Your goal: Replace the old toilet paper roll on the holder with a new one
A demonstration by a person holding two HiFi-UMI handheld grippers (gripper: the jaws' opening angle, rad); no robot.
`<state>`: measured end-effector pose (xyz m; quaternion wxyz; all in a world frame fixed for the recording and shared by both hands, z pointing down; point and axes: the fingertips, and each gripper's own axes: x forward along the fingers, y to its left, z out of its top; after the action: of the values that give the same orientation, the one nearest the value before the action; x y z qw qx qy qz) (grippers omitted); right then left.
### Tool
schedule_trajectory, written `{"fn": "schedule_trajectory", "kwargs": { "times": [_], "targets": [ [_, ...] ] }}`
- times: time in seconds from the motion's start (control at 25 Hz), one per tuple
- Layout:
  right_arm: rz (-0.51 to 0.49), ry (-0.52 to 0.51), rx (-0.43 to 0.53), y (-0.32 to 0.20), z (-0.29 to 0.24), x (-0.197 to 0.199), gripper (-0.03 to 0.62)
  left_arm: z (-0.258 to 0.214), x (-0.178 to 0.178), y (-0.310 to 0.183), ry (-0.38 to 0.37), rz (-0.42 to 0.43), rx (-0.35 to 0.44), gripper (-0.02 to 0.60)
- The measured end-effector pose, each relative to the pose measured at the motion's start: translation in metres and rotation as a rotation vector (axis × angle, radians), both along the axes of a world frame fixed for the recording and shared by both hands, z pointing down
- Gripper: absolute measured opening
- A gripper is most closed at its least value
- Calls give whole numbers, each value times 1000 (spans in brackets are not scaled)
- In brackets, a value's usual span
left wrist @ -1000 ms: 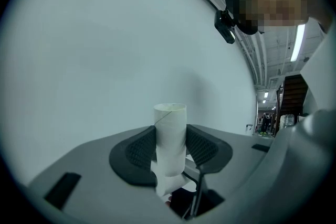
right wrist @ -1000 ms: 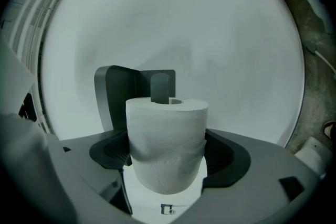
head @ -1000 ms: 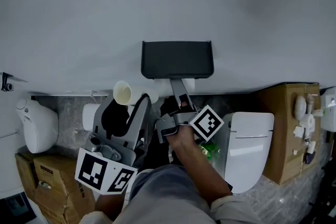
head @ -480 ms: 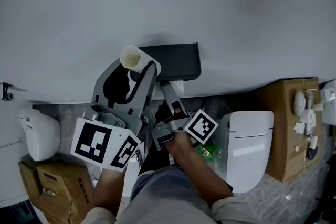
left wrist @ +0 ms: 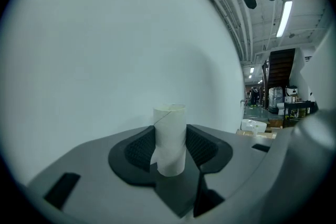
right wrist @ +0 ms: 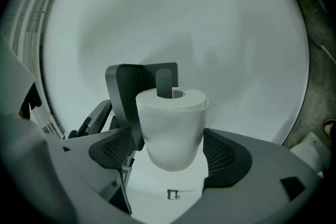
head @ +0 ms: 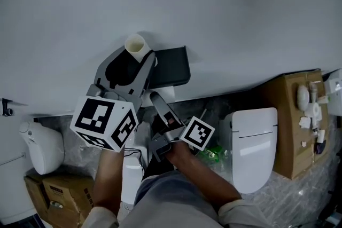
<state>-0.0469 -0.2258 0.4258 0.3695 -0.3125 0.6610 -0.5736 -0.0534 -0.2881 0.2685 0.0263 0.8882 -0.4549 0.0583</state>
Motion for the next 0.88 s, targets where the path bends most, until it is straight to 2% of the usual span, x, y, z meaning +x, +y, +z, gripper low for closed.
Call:
{"fn": "schedule_trajectory", "kwargs": {
  "times": [0.16,0.36,0.88],
  "targets": [
    [-23,13,8,6,0,0,411,2,5,-1,-40,14,-4,178],
    [-57,31,5,15,6,-3,411,12,13,1,-146,35,3,178],
    [-72,55,0,23,11,7,411,12,12,-1,-141,20,-7,179]
  ]
}}
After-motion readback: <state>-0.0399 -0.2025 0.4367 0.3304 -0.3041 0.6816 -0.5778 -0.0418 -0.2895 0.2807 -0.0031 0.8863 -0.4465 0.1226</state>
